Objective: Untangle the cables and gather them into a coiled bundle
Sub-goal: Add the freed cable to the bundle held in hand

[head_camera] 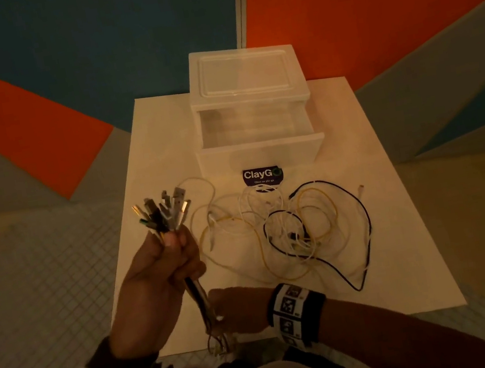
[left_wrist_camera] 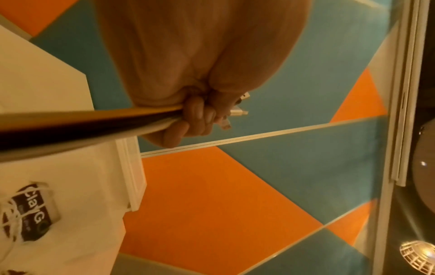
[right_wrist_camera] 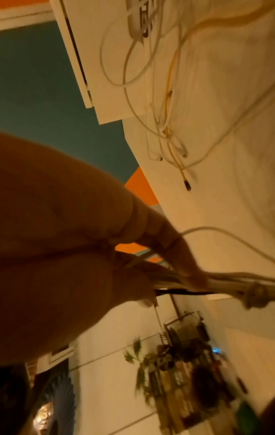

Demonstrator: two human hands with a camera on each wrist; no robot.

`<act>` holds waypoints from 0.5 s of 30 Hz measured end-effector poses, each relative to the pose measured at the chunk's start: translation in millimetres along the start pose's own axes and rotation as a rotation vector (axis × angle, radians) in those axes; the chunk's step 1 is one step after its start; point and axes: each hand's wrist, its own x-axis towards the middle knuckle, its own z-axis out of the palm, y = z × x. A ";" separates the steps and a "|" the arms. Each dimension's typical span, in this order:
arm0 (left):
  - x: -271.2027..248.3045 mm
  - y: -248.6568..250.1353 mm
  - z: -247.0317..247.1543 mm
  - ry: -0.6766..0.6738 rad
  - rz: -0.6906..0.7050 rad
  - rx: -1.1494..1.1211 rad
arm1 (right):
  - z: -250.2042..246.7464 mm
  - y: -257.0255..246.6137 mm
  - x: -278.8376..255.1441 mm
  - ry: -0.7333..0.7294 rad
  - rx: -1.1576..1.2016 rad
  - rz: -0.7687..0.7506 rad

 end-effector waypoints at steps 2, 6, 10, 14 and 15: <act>-1.4 2.0 -6.6 0.016 -0.006 -0.022 | -4.6 15.6 -3.0 -0.031 -0.106 -0.022; -2.6 12.4 -28.9 0.047 0.006 -0.017 | -42.5 44.9 7.1 0.224 0.028 0.119; -4.6 3.7 -32.5 0.080 -0.039 0.004 | -91.7 53.4 44.3 0.726 -0.009 0.212; -0.9 -7.1 -29.8 0.108 -0.075 0.011 | -113.2 70.5 79.5 0.608 -0.162 0.360; 1.5 -8.9 -30.0 0.127 -0.082 0.014 | -112.8 76.2 85.0 0.570 -0.179 0.419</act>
